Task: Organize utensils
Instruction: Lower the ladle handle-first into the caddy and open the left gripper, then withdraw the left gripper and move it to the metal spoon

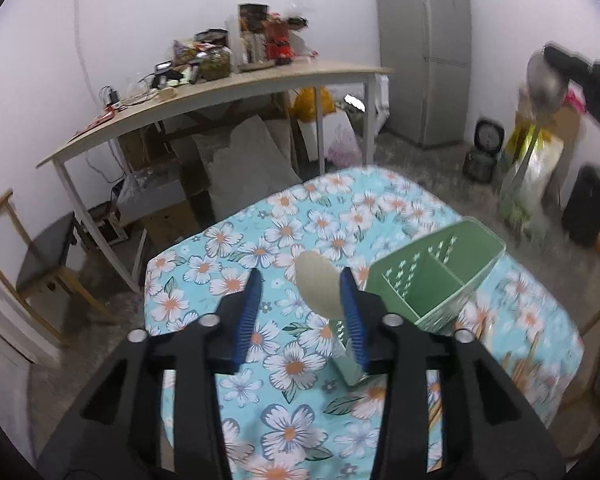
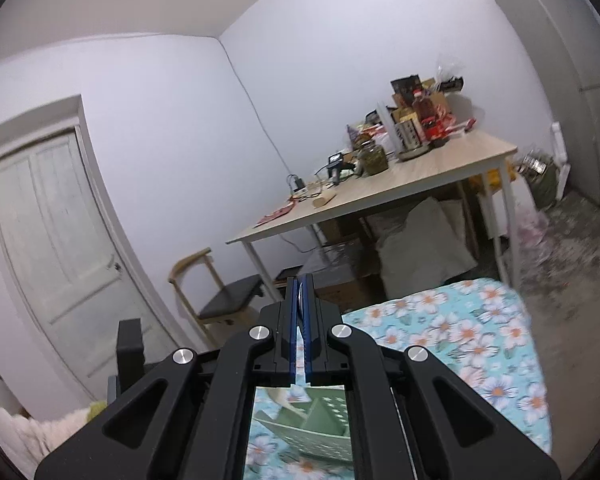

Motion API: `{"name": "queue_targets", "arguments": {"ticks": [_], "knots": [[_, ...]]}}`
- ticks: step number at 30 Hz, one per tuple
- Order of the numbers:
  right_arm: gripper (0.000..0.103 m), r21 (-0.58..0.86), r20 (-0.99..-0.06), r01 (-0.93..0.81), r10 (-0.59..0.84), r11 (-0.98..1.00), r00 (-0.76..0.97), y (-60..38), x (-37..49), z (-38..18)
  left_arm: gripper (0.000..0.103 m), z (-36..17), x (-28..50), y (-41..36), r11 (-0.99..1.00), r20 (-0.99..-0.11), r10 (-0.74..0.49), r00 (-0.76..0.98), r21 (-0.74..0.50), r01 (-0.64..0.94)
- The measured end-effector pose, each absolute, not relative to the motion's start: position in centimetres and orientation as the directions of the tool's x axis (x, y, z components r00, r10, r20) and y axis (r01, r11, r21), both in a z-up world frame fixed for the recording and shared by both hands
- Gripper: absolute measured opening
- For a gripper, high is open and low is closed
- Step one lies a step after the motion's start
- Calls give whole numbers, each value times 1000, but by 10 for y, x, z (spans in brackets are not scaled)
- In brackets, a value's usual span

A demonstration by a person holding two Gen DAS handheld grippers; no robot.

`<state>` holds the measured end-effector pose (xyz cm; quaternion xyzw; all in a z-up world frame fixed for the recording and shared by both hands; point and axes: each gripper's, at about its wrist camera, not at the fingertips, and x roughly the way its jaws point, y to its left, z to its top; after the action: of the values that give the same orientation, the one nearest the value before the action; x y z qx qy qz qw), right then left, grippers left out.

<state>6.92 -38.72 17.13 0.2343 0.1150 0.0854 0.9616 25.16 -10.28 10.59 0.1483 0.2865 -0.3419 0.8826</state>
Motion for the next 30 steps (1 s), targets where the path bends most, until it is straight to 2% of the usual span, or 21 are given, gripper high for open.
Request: {"name": "queue_targets", "arguments": {"ticks": [6, 11, 19, 24, 29, 30], "knots": [[3, 513, -177, -140, 263, 847, 948, -392, 86, 164, 59, 102, 246, -67, 774, -576, -538, 616, -48, 631], [3, 538, -157, -170, 297, 826, 942, -393, 92, 161, 67, 72, 239, -44, 806, -628, -509, 588, -108, 582], [3, 551, -185, -157, 303, 819, 935, -390, 98, 148, 68, 30, 231, -19, 848, -685, -481, 547, -205, 488], [3, 529, -211, -112, 258, 841, 943, -392, 82, 144, 71, 30, 225, -18, 849, -675, -476, 564, -185, 494], [5, 547, -276, -43, 228, 836, 934, -399, 62, 117, 73, 25, 222, -21, 840, -681, -494, 540, -213, 499], [10, 558, -288, -33, 230, 829, 930, -400, 59, 109, 74, 23, 220, -21, 840, -683, -494, 538, -216, 498]]}}
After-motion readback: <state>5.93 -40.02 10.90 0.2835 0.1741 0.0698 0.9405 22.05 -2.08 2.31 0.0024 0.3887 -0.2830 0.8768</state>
